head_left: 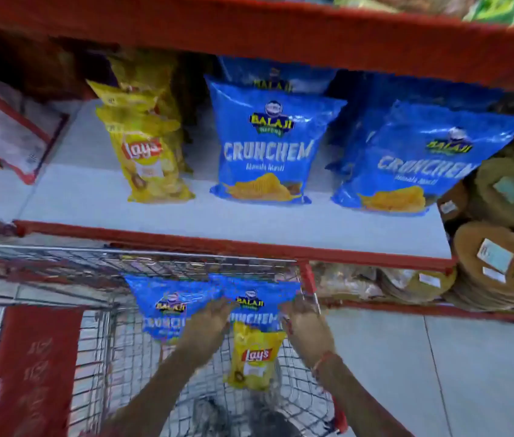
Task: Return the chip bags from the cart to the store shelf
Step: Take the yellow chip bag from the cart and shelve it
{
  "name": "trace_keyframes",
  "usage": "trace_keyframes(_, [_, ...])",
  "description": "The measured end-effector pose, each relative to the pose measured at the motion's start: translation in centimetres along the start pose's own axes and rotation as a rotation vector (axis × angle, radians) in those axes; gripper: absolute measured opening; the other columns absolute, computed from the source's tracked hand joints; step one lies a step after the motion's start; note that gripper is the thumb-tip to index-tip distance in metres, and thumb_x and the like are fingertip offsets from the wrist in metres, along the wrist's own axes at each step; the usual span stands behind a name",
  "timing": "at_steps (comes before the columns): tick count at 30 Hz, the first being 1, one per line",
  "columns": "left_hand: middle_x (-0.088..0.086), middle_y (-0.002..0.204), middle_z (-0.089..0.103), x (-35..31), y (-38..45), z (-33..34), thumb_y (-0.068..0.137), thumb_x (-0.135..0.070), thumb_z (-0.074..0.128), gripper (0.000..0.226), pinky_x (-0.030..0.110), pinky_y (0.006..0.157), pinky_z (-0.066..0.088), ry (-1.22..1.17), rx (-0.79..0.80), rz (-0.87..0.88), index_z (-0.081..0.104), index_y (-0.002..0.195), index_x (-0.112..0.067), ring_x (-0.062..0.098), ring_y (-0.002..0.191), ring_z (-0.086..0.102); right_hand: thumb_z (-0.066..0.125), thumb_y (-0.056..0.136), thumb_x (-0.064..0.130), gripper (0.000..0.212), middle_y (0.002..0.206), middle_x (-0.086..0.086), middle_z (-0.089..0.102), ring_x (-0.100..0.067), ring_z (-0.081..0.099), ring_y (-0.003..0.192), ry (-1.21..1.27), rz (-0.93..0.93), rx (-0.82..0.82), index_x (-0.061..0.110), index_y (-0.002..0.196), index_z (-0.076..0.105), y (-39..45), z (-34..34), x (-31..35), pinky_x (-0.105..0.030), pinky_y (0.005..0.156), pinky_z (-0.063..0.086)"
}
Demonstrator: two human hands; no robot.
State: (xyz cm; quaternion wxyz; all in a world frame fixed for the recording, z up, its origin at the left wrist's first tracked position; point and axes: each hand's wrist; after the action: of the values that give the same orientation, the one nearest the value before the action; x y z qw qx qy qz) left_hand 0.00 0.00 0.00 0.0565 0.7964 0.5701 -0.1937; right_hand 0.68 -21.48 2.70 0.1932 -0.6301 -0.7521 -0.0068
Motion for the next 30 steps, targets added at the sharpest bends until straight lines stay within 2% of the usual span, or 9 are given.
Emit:
trace_keyframes(5, [-0.003,0.083,0.076,0.1,1.0,6.4,0.020,-0.035,0.094,0.074,0.023,0.039,0.053,0.062,0.287,-0.109,0.073,0.089,-0.020,0.014,0.071,0.072,0.045,0.095,0.023,0.048,0.138,-0.015,0.046,-0.028,0.040,0.128,0.029,0.106,0.443,0.010,0.140,0.033,1.2,6.9,-3.1,-0.039,0.101,0.041])
trace_keyframes(8, [0.001,0.085,0.076,0.4,1.4,7.8,0.029,-0.026,0.094,0.066,0.026,0.046,0.057,0.128,0.279,-0.135,0.072,0.090,-0.018,0.017,0.077,0.072,0.049,0.094,0.029,0.052,0.140,-0.018,0.044,-0.031,0.042,0.127,0.107,0.146,0.599,0.004,0.138,0.037,2.1,8.8,-3.4,-0.036,0.103,0.038])
trace_keyframes(10, [0.008,0.100,0.071,0.6,1.3,8.4,0.057,-0.015,0.085,0.045,0.035,0.063,0.061,0.075,0.320,-0.177,0.069,0.099,-0.015,0.026,0.095,0.067,0.058,0.089,0.029,0.043,0.129,-0.018,0.057,-0.031,0.054,0.116,0.170,0.180,0.624,0.009,0.127,0.053,2.4,9.1,-3.5,-0.036,0.096,0.044])
trace_keyframes(12, [0.007,0.112,0.063,0.5,0.7,8.4,0.079,-0.013,0.068,0.024,0.038,0.081,0.056,-0.007,0.317,-0.240,0.068,0.103,-0.014,0.025,0.109,0.056,0.066,0.082,0.023,0.029,0.109,-0.015,0.069,-0.028,0.063,0.099,0.246,0.164,0.564,0.014,0.110,0.066,2.0,8.8,-3.4,-0.031,0.086,0.048])
trace_keyframes(15, [0.004,0.109,0.064,0.6,-0.9,8.0,0.082,-0.013,0.065,0.015,0.035,0.078,0.054,-0.194,0.250,-0.321,0.070,0.096,-0.014,0.022,0.099,0.060,0.075,0.071,0.015,0.010,0.069,0.011,0.069,-0.006,0.063,0.068,0.397,0.213,0.467,0.022,0.071,0.068,0.8,8.1,-3.4,-0.013,0.062,0.043])
trace_keyframes(19, [0.005,0.096,0.073,0.8,-3.0,6.6,0.085,-0.013,0.063,0.009,0.026,0.069,0.047,-0.416,0.140,-0.391,0.070,0.090,-0.014,0.017,0.085,0.066,0.082,0.062,0.012,0.043,0.047,0.038,0.056,0.011,0.057,0.054,0.535,0.238,0.347,0.042,0.052,0.052,-1.2,6.9,-2.8,-0.004,0.051,0.037])
trace_keyframes(24, [-0.023,0.082,0.073,0.9,-4.8,0.6,0.080,-0.002,0.066,0.034,0.016,0.068,0.052,-0.793,-0.011,-0.378,0.071,0.077,-0.035,-0.003,0.080,0.065,0.083,0.060,0.006,0.043,0.052,0.025,0.064,0.002,0.064,0.058,0.676,0.219,0.169,0.042,0.054,0.060,-2.7,2.9,-0.4,-0.016,0.056,0.049])
trace_keyframes(27, [-0.005,0.074,0.075,1.2,-5.0,-4.2,0.079,0.011,0.059,0.034,0.022,0.069,0.054,-1.000,-0.093,-0.367,0.072,0.069,-0.018,0.003,0.075,0.068,0.079,0.062,-0.007,0.033,0.052,0.018,0.068,0.006,0.062,0.055,0.869,0.213,0.089,0.022,0.059,0.063,-2.9,-1.3,2.2,-0.009,0.057,0.047])
trace_keyframes(30, [-0.008,0.063,0.072,1.2,-4.6,-9.5,0.076,0.010,0.065,0.020,0.014,0.061,0.050,-1.059,-0.209,-0.272,0.069,0.066,-0.008,-0.002,0.063,0.064,0.080,0.063,0.001,0.021,0.066,-0.017,0.072,-0.015,0.069,0.071,1.073,0.129,0.026,0.014,0.064,0.064,-2.5,-5.2,4.7,-0.025,0.068,0.055])
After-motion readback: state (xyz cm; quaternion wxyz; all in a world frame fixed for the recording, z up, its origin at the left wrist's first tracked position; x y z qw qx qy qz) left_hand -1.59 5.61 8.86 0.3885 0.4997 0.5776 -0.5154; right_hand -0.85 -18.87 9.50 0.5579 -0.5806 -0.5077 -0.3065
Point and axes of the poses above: each hand's wrist, its own y-axis towards the middle knuckle, its own z-axis out of the palm, x = y × z
